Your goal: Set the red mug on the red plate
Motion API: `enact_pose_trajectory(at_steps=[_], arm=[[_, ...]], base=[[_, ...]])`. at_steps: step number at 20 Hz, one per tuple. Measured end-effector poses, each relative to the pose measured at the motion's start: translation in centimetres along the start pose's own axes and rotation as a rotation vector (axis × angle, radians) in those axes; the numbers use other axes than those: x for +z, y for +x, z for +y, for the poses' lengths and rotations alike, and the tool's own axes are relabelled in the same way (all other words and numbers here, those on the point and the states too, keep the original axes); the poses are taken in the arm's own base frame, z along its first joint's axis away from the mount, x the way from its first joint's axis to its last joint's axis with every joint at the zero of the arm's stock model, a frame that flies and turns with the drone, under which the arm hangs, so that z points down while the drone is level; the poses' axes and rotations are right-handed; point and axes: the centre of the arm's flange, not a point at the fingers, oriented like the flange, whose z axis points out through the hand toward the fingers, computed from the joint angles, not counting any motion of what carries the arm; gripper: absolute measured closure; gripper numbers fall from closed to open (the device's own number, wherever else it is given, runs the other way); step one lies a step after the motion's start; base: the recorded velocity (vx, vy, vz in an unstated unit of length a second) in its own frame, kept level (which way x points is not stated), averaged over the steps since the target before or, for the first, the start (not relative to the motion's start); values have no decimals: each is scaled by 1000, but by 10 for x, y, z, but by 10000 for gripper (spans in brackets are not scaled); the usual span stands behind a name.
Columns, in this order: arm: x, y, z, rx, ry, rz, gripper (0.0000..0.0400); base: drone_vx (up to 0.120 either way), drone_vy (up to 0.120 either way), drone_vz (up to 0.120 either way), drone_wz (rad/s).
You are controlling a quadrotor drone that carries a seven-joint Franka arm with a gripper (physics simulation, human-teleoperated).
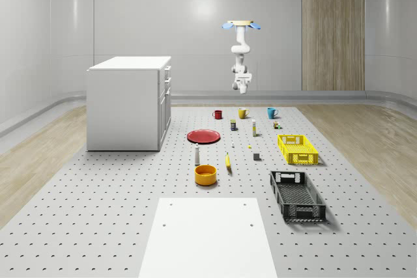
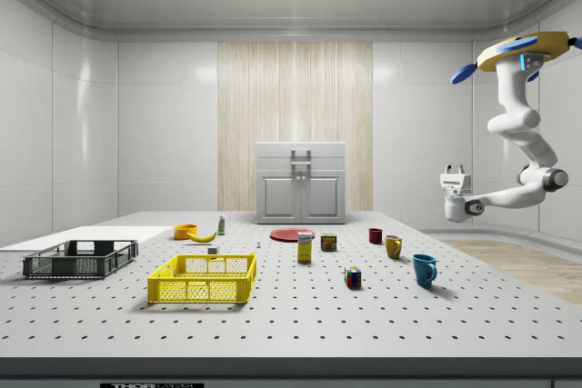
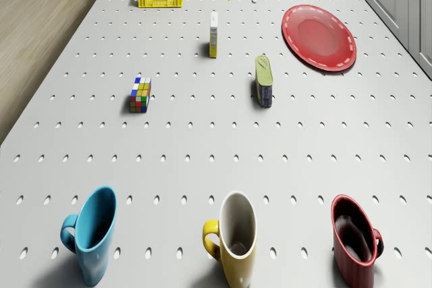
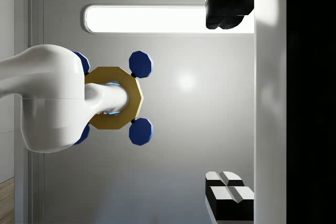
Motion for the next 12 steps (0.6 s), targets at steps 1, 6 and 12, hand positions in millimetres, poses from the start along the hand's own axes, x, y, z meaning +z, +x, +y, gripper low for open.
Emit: enact_pose_trajectory(at_steps=[1,6,12], arm=[[-3,0,0,0,1,1,0],[-14,1,-1,0,3,3,0],[-18,1,-1,0,6,7,0]], base=[[120,-120,0,0],[120,-120,0,0],[120,-120,0,0]])
